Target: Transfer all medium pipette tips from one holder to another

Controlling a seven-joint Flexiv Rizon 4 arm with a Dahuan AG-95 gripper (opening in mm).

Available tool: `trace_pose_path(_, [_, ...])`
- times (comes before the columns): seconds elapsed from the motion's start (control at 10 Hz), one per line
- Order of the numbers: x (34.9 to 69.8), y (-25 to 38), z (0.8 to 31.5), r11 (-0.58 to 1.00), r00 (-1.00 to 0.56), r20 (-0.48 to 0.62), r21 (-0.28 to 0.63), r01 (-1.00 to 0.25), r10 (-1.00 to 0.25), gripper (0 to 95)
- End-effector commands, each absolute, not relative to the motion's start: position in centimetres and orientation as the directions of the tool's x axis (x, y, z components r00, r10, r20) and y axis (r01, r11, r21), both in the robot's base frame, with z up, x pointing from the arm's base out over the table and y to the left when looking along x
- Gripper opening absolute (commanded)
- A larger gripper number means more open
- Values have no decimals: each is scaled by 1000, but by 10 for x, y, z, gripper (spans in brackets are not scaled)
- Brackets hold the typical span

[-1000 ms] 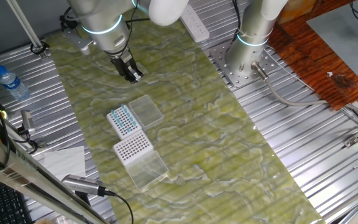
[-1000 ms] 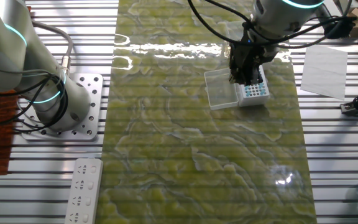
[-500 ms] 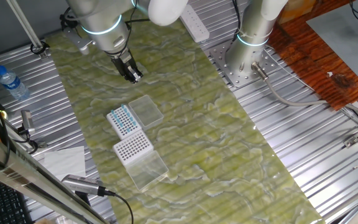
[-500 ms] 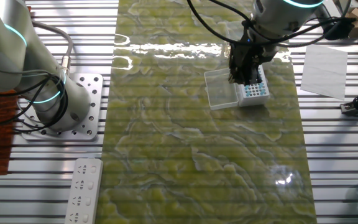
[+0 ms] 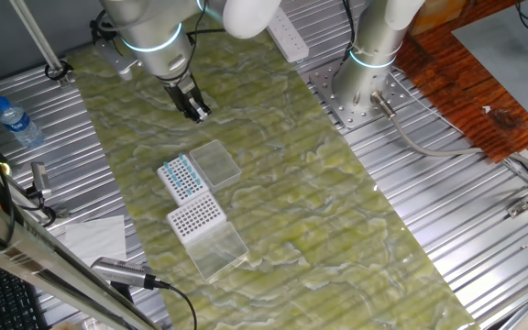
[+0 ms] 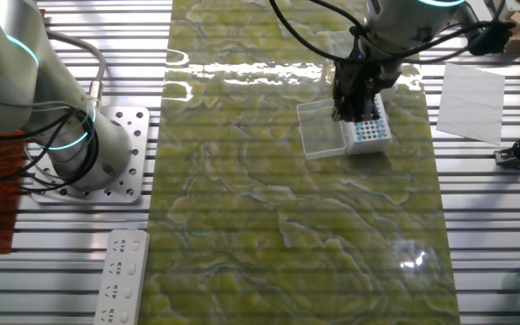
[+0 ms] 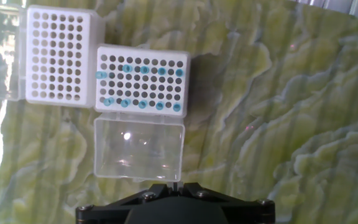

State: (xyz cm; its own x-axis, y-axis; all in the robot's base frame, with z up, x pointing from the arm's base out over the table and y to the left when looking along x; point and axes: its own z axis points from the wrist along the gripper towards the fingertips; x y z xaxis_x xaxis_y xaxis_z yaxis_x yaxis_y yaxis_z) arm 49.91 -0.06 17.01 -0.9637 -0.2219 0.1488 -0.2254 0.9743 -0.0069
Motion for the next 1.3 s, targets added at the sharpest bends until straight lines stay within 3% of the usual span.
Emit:
trace_pose_path(0.1, [500,0,170,974,-963,153,-15,-227,-223,0])
trace_pose_path(0.6, [500,0,170,949,-942,121,3,-316,-314,0])
trace_pose_path(1.3, [500,0,170,948,-942,110,-1,-318,-316,0])
